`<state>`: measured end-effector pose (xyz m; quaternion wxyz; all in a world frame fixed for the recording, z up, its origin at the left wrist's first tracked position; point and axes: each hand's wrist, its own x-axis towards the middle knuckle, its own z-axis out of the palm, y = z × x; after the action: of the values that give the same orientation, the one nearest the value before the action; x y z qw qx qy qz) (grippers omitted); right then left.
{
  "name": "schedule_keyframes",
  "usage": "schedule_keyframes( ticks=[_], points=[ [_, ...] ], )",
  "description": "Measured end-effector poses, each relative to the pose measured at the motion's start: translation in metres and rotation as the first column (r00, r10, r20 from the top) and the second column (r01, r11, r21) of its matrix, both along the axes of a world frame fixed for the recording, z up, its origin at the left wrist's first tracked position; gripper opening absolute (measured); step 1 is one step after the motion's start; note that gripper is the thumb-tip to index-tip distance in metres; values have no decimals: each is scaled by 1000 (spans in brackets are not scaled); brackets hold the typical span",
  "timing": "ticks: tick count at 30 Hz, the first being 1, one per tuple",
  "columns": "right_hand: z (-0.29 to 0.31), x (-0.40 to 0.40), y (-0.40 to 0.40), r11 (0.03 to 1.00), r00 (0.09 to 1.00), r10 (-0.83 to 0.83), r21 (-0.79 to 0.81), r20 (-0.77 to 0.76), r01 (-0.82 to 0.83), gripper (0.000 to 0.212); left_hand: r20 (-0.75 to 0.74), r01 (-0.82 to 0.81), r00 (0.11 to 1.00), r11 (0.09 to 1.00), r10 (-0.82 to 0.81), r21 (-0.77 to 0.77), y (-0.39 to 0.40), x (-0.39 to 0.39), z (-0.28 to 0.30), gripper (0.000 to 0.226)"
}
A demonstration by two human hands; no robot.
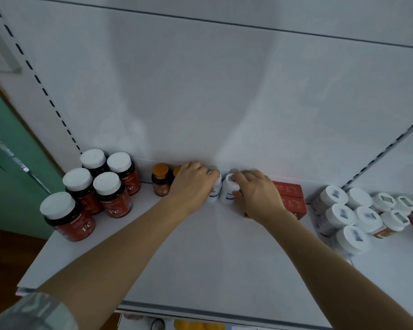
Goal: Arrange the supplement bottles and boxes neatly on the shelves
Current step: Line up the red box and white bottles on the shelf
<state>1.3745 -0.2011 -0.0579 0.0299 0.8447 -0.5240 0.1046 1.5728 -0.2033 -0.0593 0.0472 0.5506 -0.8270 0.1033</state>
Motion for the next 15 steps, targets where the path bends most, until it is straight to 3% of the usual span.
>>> schedule_keyframes(
  ticks=[5, 12, 15],
  points=[
    [10, -3, 9, 1000, 1000, -20, -10, 2, 20, 49, -50, -3, 999, 1000, 3, -5, 3, 2, 4, 42],
    [26, -46, 27, 986, 987, -158, -56, 13, 159, 38, -159, 57, 985, 995, -69, -82, 5, -19, 16, 39],
    [31, -74, 36, 977, 977, -212, -19, -19, 212, 44, -205, 112, 970, 989, -130, -94, 13, -46, 21, 39]
  ],
)
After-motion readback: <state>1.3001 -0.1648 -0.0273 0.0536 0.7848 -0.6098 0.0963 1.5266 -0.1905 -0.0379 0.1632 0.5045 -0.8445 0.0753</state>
